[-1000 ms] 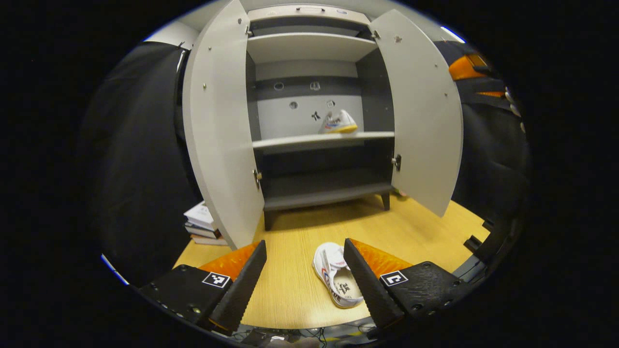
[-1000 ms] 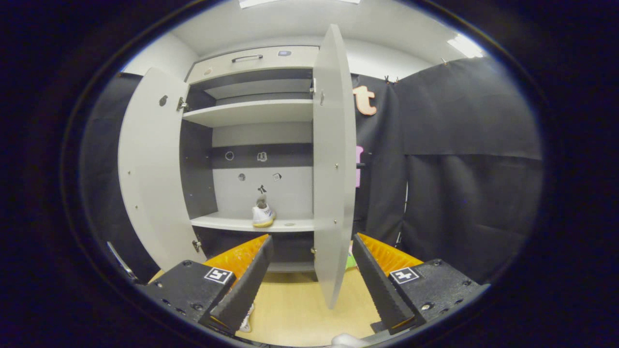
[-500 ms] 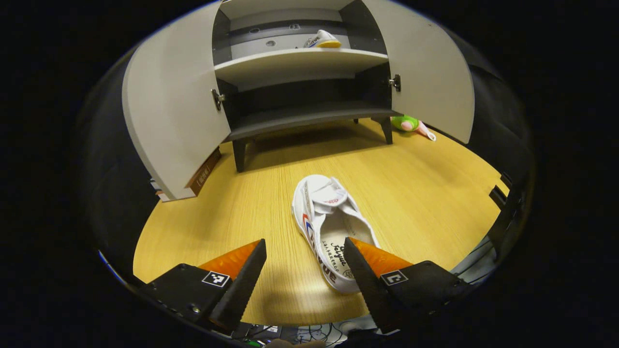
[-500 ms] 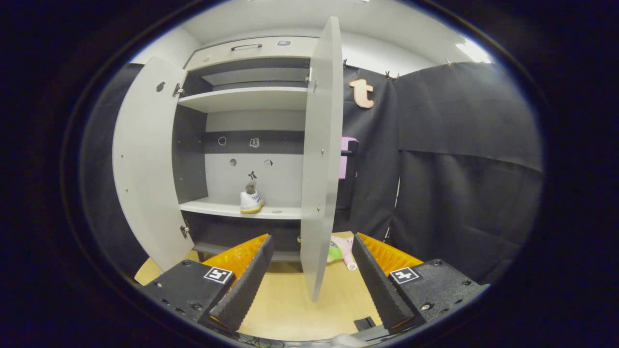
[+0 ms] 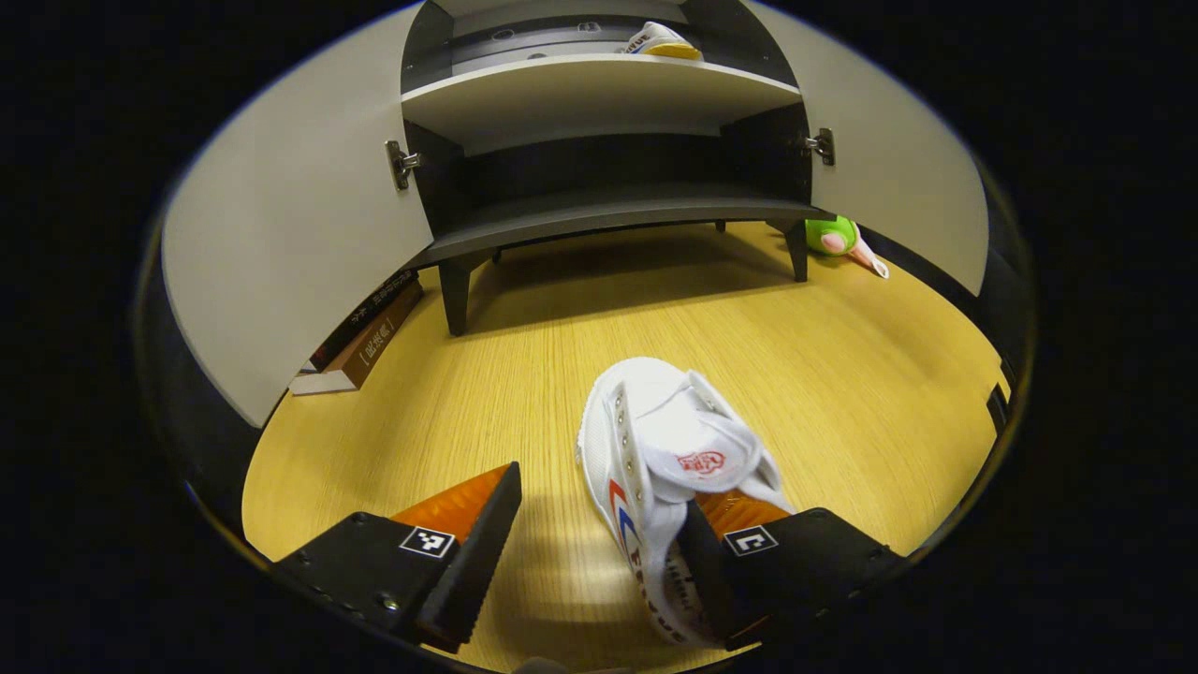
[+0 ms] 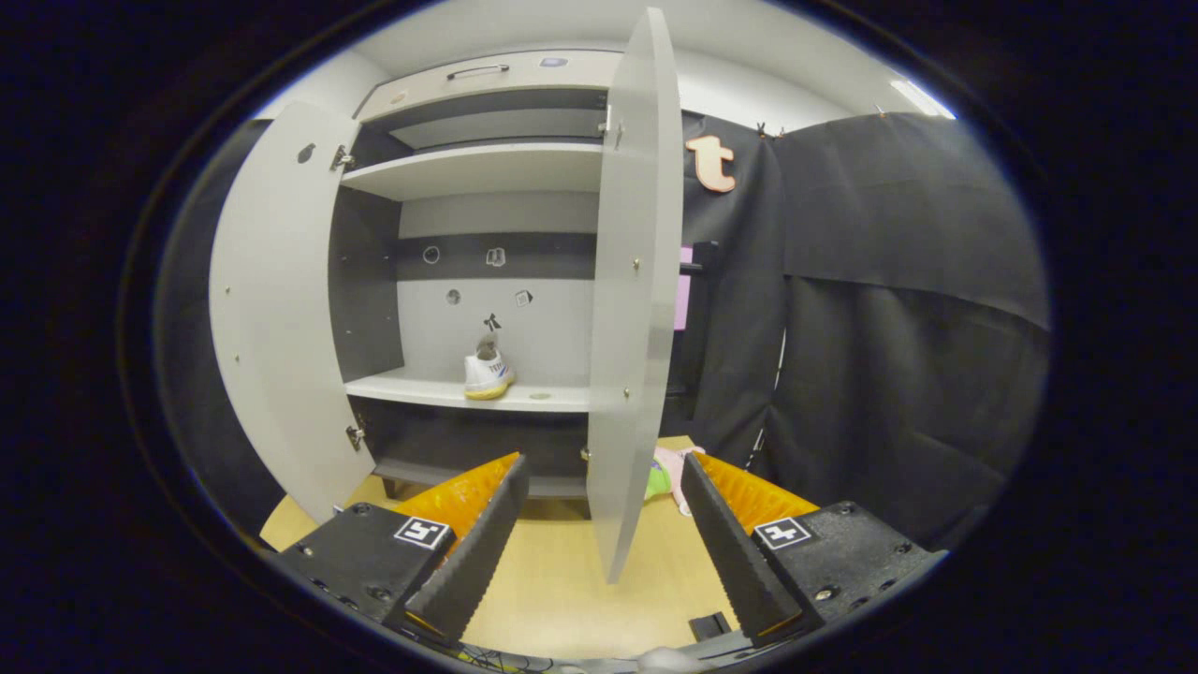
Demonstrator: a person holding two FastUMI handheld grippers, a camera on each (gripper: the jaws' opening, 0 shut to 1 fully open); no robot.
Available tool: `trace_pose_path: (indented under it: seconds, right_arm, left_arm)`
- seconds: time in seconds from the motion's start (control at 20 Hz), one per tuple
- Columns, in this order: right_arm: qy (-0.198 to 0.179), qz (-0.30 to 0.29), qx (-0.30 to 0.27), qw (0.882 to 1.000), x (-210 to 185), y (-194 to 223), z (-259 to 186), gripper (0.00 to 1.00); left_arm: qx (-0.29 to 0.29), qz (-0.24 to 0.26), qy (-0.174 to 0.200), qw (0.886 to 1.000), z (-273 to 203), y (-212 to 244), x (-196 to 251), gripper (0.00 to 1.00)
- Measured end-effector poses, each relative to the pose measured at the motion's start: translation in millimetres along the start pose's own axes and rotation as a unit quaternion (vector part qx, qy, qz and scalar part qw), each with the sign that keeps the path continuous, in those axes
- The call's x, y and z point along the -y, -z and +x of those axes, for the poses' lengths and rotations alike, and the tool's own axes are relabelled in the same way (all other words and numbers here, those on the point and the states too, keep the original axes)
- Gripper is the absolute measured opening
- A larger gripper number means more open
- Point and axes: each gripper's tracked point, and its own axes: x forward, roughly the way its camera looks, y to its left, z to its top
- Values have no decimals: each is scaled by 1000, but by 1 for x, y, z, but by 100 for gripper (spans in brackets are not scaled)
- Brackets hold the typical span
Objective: Grab one shoe with the right hand and put it into the shoe cabinet, grab the other shoe with the left hand and put it into the shoe cabinet; then close the right door with the right hand and the left door with the left hand.
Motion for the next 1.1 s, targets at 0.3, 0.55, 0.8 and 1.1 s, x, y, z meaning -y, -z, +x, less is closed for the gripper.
trace_pose_path:
  seconds: [0.3,0.55,0.8,1.1]
  right_arm:
    - [-13,-3,10,1000,-6,-8,4,100]
    - [-21,-5,17,1000,-8,-11,4,100]
    - [-43,-2,47,998,-21,-30,-2,100]
    - [-76,0,87,993,-44,-52,-11,100]
  left_arm:
    - [3,23,19,1000,12,-2,15,45]
    - [-13,27,6,1000,13,-1,6,14]
    - [-18,6,11,1000,-18,-23,1,14]
    - [53,-18,5,998,-79,-132,-24,14]
